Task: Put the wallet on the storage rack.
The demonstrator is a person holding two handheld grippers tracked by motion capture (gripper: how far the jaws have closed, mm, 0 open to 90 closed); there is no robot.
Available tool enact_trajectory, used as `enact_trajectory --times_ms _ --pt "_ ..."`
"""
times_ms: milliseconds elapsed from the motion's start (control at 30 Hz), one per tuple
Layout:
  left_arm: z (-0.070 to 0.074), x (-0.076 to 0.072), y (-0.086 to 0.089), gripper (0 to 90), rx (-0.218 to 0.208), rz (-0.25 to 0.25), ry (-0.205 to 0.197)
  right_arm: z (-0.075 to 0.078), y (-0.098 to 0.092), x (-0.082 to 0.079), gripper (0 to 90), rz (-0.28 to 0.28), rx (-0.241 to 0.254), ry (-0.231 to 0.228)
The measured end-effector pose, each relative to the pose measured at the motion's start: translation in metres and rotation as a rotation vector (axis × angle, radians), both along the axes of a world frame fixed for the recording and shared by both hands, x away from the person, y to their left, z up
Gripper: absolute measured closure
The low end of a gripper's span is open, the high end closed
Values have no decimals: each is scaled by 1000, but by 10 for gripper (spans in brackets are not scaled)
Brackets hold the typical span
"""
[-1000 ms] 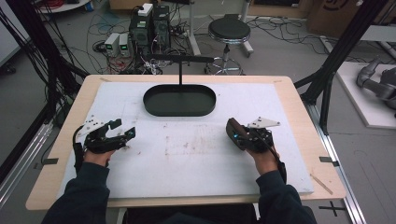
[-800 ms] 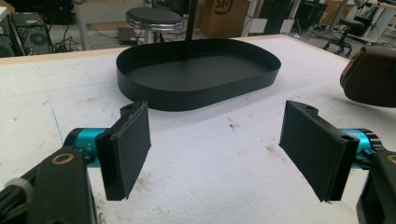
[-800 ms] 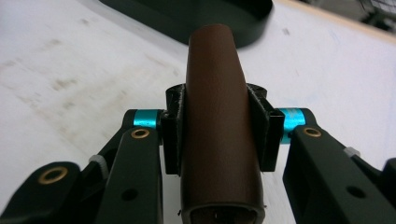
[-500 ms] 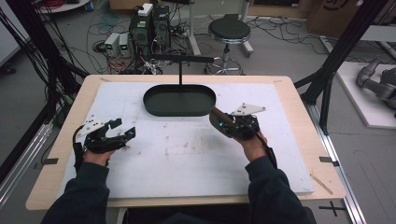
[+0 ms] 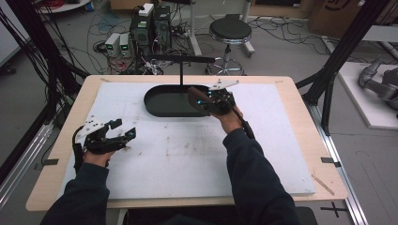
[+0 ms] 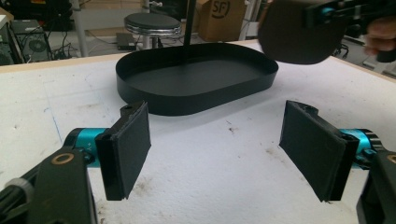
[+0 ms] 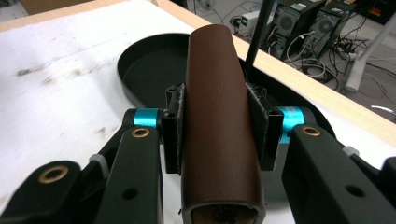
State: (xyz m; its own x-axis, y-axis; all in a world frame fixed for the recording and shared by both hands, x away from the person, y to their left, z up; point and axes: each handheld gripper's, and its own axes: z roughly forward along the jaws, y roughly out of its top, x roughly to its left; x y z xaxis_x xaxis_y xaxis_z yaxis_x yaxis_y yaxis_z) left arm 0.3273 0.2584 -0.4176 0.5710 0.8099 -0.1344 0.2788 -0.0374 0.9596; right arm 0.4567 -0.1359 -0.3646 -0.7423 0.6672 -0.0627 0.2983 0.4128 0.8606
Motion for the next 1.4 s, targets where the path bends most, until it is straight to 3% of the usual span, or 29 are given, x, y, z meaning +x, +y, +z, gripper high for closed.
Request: enact_trajectory --times_ms 400,500,633,733,833,900,1033,1133,1333,1400 --pt "0 0 3 244 -6 5 -2 -27 44 42 632 -48 -19 18" --pt "-1 0 4 244 -5 6 0 -34 48 53 632 -61 27 82" --pt "-1 0 4 244 -5 6 1 -44 51 60 632 -104 104 90" --pt "-1 0 4 244 -7 8 4 -53 47 65 628 -124 96 133" --pt "-2 0 4 244 -3 10 4 -54 41 68 618 -154 129 158" --pt "-2 0 4 244 -1 8 4 -52 39 68 583 -172 101 146" --pt "-2 0 4 244 -2 8 6 -46 34 67 501 -227 -29 80" --pt "-2 1 3 244 -2 7 6 -38 27 64 499 -262 -103 53" --pt "-2 2 1 244 -6 1 5 -15 3 51 494 -223 -79 33" --pt "-2 3 1 244 -5 1 5 -5 -8 42 491 -197 -62 3"
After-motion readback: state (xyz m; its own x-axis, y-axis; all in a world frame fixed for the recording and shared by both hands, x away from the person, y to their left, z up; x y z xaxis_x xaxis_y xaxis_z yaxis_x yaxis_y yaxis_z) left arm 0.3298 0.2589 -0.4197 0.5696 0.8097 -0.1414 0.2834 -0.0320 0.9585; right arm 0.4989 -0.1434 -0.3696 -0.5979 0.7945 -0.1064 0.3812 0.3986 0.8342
